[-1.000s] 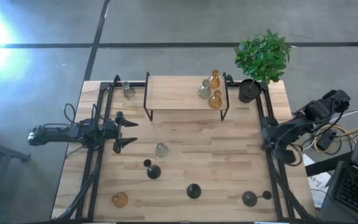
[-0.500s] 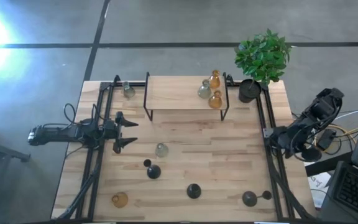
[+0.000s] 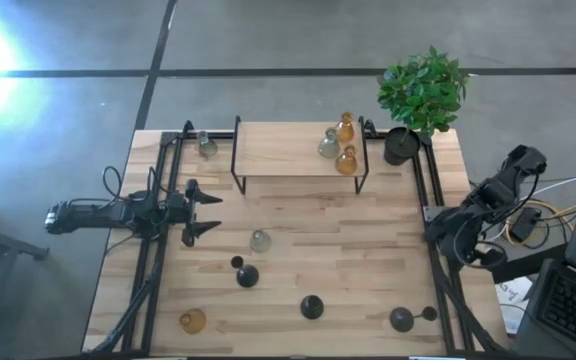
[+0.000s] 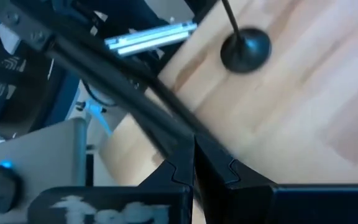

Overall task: Pick & Place candle stick holders
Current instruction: Put the bottom right black candle holder on the shelf

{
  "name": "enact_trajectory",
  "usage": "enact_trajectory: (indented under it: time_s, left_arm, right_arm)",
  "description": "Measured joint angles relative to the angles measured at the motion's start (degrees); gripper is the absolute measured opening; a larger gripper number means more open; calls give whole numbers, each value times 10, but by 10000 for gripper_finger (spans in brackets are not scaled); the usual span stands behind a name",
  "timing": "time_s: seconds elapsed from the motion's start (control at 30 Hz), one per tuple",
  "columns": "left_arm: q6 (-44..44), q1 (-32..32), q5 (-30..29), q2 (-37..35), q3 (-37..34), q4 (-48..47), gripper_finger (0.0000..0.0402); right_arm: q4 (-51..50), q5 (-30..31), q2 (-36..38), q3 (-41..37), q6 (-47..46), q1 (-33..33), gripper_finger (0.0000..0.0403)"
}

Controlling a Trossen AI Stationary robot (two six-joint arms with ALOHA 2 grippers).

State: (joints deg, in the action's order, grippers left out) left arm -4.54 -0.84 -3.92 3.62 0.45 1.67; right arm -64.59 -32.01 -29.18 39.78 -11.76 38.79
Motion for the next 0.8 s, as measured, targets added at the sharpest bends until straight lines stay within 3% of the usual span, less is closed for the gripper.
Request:
enact_trajectory:
  time_s: [0.3, 0.5, 0.67, 0.8]
  left_arm:
    - [0, 0, 0, 0, 0, 0, 323]
    - [0, 0, 0, 0, 0, 0, 323]
    - [0, 0, 0, 0, 0, 0, 323]
    - [0, 0, 0, 0, 0, 0, 323]
  right_arm:
    - [106, -22, -39, -66, 22, 12, 8]
    - [160, -43, -66, -79, -95, 23, 8]
    - [285, 18, -92, -82, -99, 63, 8]
    - [308, 49, -130, -90, -89, 99, 8]
